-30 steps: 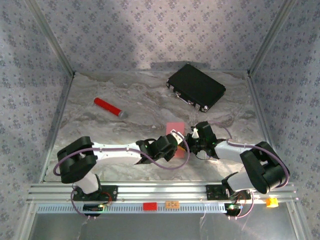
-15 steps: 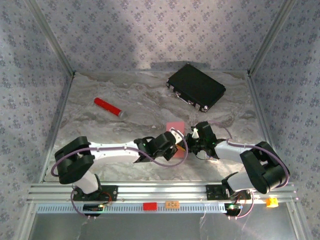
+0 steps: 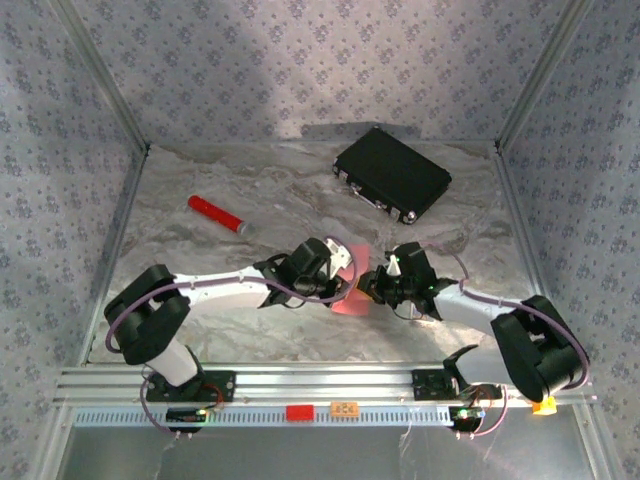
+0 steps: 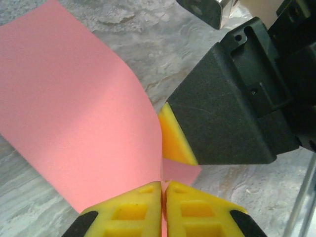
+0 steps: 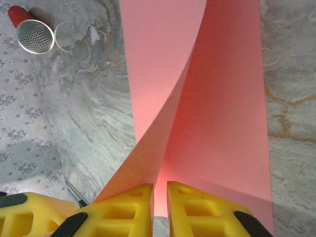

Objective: Fold a paper plane with a square sheet of paper (pick it up from the middle)
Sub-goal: Fold the triangle a second time at the center of the table.

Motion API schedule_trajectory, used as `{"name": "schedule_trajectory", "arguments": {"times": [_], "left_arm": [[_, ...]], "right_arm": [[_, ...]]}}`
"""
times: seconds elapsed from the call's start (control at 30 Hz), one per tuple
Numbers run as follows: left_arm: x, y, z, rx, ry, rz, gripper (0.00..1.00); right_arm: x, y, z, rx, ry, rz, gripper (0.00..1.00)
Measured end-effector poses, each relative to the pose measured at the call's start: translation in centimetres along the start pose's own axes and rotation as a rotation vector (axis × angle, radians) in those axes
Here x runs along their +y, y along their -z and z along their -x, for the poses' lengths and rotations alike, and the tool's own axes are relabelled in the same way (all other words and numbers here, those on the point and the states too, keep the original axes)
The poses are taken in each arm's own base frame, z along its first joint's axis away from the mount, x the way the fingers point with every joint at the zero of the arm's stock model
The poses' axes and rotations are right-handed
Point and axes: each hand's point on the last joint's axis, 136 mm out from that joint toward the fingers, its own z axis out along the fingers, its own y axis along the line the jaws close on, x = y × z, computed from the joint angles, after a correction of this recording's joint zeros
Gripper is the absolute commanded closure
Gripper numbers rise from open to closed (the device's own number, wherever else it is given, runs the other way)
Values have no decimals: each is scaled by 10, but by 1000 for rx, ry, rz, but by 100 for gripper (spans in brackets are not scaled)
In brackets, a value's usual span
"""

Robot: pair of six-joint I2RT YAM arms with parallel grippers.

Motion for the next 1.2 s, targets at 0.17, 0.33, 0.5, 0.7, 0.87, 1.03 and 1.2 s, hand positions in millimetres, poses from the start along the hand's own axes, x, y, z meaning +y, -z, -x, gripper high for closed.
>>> {"name": "schedule_trajectory", "arguments": {"times": [0.17, 0.33, 0.5, 0.7, 0.87, 1.03, 1.2], "left_arm": [[-2, -6, 0, 14, 44, -67, 89], [2, -7, -2, 27, 82, -91, 86], [2, -6, -5, 33, 100, -104, 84], [4, -7, -8, 33, 110, -103, 84], [4, -7, -9, 35, 117, -102, 89], [7, -7, -14, 44, 127, -97, 93], [10, -7, -14, 42, 135, -92, 94]], "right_arm": [[9, -1, -3, 10, 24, 15, 84], [8, -4, -3, 16, 23, 10, 84], [5, -7, -3, 20, 18, 2, 85], [1, -10, -3, 25, 12, -6, 85], [2, -10, -3, 23, 14, -4, 86], [-1, -10, -2, 21, 8, -13, 86], [-15, -8, -3, 10, -18, -76, 87]]}}
